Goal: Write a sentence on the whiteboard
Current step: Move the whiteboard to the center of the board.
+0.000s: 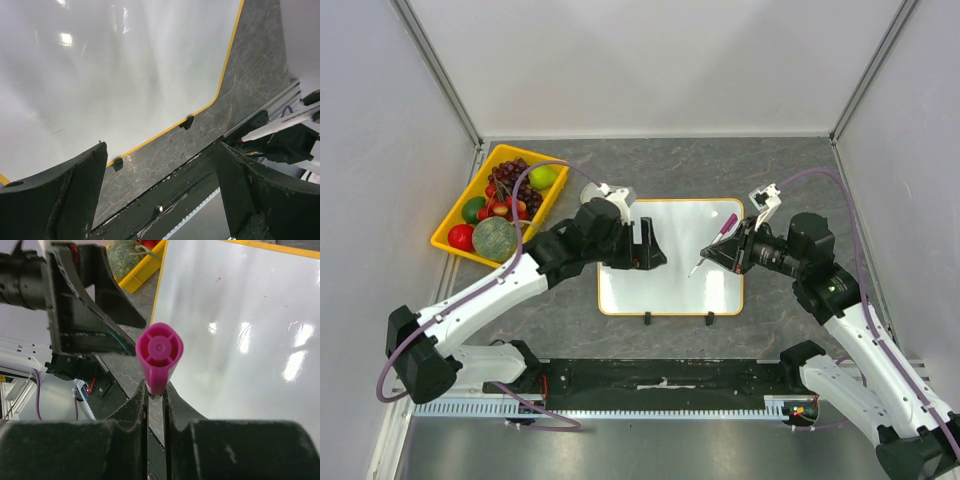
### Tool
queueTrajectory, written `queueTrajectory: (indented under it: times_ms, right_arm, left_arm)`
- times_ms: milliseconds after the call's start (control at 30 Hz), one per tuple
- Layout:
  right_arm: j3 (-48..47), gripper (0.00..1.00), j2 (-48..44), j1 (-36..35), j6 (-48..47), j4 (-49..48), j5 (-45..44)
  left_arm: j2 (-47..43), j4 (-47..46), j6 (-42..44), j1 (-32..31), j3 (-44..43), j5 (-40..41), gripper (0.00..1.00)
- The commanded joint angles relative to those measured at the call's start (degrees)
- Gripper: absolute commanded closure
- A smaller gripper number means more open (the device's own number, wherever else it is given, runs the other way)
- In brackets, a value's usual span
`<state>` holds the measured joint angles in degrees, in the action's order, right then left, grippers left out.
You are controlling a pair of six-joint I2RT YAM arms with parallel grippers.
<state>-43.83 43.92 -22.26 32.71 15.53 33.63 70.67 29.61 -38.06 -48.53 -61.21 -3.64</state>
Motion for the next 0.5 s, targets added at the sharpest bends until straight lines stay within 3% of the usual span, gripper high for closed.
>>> queueTrajectory:
  times_ms: [0, 267, 467]
  right_arm:
    - [0.9, 1.00, 1.7, 0.2, -2.5, 0.7, 0.5]
    - [-0.9, 1.00, 5.6, -0.7, -5.6, 1.9, 1.0]
    - [-1.7, 1.00, 7.3, -0.7, -4.9, 1.3, -3.6]
  left_arm:
    - [-4.0, -3.7, 0.3, 3.3, -0.1, -6.3, 0.09]
    - [-13.1, -6.1, 0.4, 9.1, 7.1, -8.7, 0.08]
    - [-10.6, -6.2, 5.7, 17.6, 7.4, -18.0, 0.07]
